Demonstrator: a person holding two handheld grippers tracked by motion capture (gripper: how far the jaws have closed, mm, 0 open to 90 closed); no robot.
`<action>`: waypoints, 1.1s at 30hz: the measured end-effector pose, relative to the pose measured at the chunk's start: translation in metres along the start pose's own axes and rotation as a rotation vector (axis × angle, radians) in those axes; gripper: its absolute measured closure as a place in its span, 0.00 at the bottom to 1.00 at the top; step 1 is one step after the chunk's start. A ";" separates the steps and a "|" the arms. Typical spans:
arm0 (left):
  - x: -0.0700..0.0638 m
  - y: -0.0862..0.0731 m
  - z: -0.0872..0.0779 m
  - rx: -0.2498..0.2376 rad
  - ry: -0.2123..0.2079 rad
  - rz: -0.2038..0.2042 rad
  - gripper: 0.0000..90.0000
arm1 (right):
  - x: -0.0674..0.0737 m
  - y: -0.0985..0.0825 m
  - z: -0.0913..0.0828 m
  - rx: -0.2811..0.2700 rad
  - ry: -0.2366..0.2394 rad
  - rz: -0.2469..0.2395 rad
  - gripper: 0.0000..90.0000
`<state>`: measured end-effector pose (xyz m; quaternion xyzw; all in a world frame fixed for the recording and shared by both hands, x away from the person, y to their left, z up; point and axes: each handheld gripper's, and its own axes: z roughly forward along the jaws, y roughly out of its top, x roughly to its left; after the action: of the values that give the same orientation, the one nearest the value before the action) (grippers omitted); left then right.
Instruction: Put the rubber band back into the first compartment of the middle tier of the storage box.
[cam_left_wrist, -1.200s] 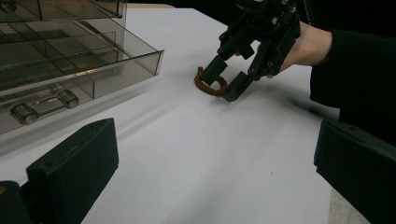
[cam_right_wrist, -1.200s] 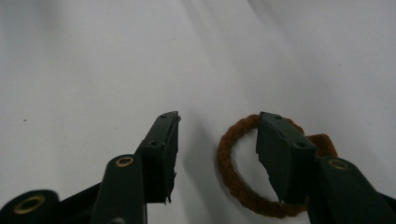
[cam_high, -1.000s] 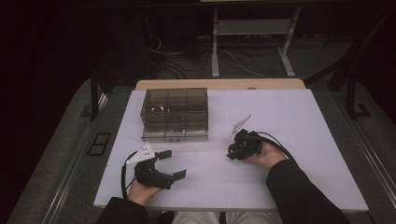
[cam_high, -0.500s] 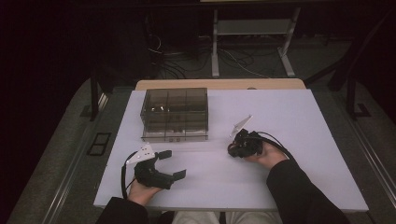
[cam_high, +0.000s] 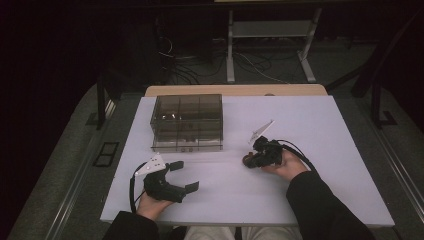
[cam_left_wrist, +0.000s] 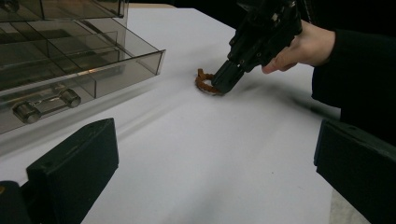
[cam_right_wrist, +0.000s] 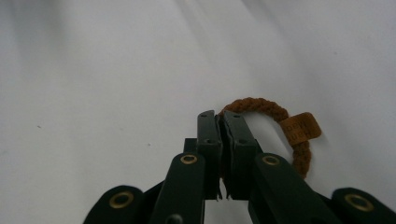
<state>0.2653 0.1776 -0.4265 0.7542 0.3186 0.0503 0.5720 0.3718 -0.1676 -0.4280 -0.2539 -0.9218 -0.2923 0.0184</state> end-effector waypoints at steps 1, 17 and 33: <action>0.000 0.000 0.000 0.000 0.000 0.000 0.00 | 0.000 0.000 -0.002 -0.012 0.007 -0.003 0.95; 0.000 0.000 0.000 0.000 0.001 0.000 0.00 | 0.004 0.014 -0.025 -0.069 0.014 -0.001 0.95; -0.001 0.000 -0.001 -0.003 -0.001 -0.002 0.00 | 0.016 0.040 -0.035 -0.091 0.019 -0.051 0.95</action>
<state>0.2644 0.1784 -0.4259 0.7530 0.3189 0.0498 0.5733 0.3733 -0.1515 -0.3746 -0.2279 -0.9136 -0.3367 0.0079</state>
